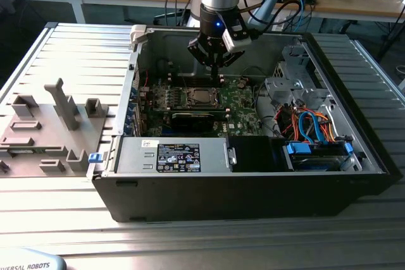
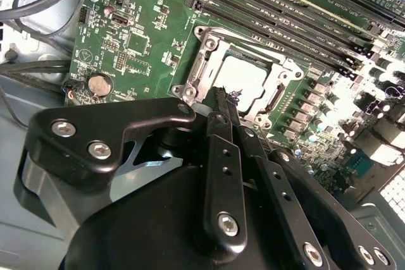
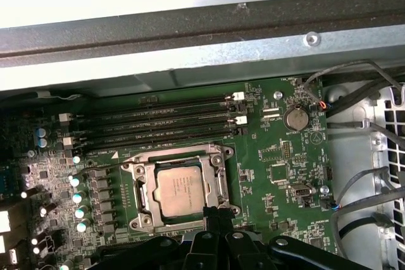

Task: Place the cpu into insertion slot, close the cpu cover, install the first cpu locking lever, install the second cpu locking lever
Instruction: 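Install the first cpu locking lever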

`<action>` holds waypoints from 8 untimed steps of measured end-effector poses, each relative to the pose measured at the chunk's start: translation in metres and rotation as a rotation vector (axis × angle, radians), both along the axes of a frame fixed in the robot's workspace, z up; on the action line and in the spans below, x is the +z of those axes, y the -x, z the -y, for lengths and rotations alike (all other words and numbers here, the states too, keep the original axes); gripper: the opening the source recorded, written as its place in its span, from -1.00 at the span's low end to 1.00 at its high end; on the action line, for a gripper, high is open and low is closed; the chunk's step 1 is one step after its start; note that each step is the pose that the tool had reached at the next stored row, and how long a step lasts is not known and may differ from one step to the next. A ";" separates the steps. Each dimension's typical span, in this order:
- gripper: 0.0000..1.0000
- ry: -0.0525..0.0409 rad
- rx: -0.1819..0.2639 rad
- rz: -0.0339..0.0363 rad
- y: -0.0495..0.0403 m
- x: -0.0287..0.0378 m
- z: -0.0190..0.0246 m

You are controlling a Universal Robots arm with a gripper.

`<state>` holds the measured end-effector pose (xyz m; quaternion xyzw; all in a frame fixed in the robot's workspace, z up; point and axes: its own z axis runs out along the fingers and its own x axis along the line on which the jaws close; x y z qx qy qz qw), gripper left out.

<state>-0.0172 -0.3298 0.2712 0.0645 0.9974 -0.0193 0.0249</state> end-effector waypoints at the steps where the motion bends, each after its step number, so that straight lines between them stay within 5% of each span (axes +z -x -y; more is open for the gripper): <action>1: -0.79 -0.0001 0.002 0.0000 0.0000 -0.0001 0.0000; 8: -0.79 0.0000 0.010 0.0000 0.0000 -0.0001 0.0000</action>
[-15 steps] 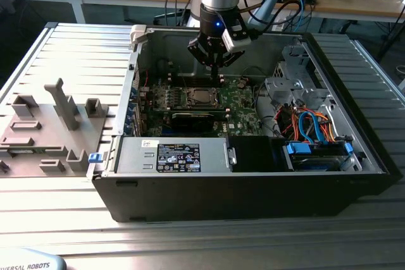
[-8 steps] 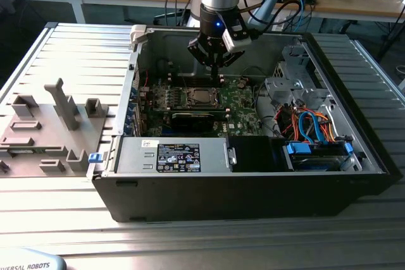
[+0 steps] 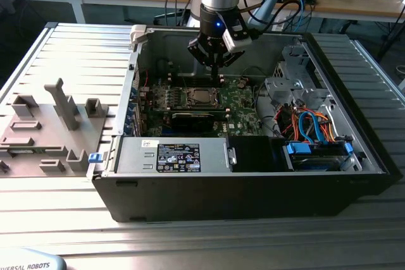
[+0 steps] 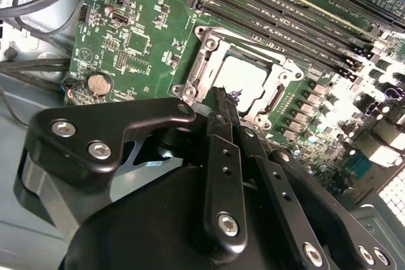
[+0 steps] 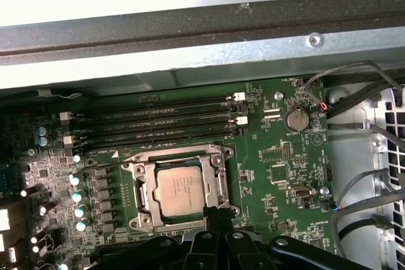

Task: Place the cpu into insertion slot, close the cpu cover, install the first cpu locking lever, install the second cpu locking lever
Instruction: 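Install the first cpu locking lever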

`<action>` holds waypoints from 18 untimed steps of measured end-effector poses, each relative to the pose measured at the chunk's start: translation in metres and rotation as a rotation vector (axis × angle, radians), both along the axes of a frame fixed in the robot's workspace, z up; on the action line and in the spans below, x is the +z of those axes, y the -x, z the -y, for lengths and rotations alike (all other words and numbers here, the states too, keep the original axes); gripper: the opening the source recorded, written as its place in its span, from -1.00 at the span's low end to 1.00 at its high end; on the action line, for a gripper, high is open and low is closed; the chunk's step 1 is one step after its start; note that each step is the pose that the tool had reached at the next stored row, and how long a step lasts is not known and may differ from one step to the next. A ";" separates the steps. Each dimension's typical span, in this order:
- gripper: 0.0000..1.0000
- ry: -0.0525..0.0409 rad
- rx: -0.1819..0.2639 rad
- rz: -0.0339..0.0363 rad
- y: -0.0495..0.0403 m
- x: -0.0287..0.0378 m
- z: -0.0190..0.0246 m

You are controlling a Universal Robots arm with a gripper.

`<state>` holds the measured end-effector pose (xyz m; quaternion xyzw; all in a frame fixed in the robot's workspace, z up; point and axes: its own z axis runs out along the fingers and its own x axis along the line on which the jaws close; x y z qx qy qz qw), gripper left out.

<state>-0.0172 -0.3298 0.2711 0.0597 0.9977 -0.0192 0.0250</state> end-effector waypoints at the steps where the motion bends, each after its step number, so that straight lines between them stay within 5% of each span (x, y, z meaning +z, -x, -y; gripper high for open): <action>1: -0.79 0.0000 0.001 0.0001 0.0000 0.0000 0.0000; 18: -0.79 -0.0001 0.035 0.0001 0.0000 -0.0003 0.0000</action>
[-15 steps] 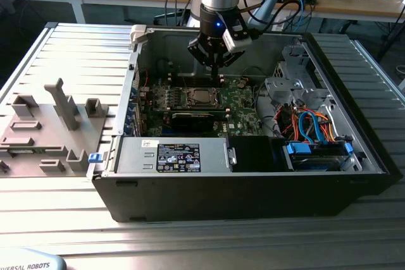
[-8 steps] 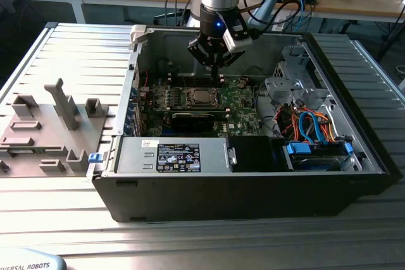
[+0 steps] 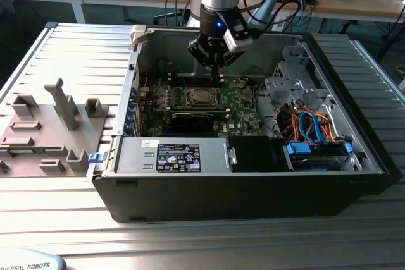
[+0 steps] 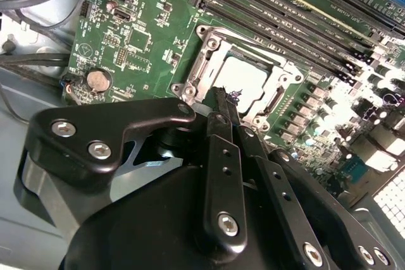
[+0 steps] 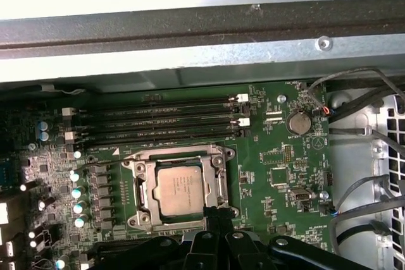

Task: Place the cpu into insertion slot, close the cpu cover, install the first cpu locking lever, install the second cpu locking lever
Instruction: 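Install the first cpu locking lever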

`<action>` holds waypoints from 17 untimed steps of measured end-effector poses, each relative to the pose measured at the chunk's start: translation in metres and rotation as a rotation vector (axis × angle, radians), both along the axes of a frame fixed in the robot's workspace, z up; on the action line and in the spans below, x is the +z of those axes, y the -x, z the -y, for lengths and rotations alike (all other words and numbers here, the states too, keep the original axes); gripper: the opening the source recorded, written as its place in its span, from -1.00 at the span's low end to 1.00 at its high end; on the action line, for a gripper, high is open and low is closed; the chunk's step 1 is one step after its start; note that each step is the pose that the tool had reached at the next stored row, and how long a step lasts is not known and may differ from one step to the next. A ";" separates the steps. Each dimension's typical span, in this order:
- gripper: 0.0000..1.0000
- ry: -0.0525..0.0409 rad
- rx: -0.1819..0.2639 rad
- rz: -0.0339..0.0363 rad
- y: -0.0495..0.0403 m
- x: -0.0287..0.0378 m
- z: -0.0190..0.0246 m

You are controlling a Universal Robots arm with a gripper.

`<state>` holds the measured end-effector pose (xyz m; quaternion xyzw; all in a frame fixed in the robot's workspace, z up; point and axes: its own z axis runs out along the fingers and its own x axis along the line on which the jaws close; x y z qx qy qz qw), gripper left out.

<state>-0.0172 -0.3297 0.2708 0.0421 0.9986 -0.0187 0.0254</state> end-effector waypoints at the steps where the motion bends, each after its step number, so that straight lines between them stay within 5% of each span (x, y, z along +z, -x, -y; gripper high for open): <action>1: -0.79 0.0000 0.002 0.0000 0.0000 0.0000 0.0000; 17: -0.79 -0.0020 0.021 -0.0038 0.0002 0.0000 0.0005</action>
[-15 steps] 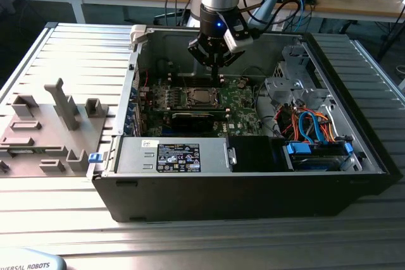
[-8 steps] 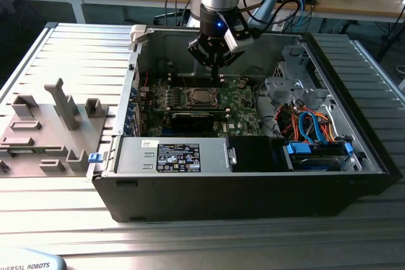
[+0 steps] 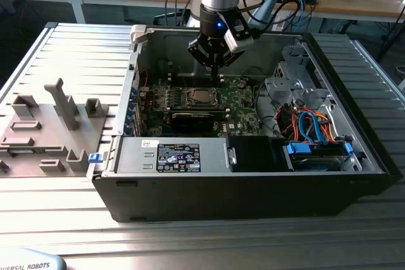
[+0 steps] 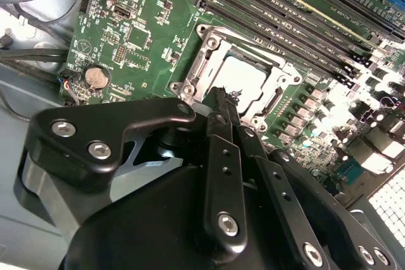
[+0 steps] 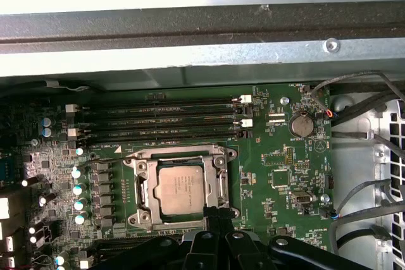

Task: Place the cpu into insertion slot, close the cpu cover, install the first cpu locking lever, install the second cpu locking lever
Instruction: 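Install the first cpu locking lever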

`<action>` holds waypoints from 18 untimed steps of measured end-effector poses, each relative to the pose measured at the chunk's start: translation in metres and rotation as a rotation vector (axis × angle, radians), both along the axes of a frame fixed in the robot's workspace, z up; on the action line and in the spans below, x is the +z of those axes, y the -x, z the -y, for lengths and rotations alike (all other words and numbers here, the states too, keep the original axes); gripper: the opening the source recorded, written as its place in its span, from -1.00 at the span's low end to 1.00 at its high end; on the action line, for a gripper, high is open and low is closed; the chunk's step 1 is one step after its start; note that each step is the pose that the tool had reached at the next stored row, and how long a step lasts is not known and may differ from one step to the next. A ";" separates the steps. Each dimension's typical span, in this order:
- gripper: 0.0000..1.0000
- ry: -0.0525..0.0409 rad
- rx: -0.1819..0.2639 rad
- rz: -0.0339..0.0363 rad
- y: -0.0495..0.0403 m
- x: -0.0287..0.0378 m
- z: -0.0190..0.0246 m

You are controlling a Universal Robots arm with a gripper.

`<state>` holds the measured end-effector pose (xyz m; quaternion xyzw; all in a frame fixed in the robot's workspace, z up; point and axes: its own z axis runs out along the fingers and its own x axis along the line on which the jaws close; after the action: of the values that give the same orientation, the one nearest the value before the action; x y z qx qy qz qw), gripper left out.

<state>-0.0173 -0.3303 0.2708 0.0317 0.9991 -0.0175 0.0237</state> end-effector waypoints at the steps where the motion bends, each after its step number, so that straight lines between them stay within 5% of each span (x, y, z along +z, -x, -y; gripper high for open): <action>1: -0.79 -0.0001 0.000 0.0000 0.0000 0.0000 0.0000; 18: -0.79 -0.0005 0.000 0.0000 0.0069 0.0000 0.0000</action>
<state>-0.0243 -0.3303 0.2708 0.0317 0.9991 -0.0172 0.0237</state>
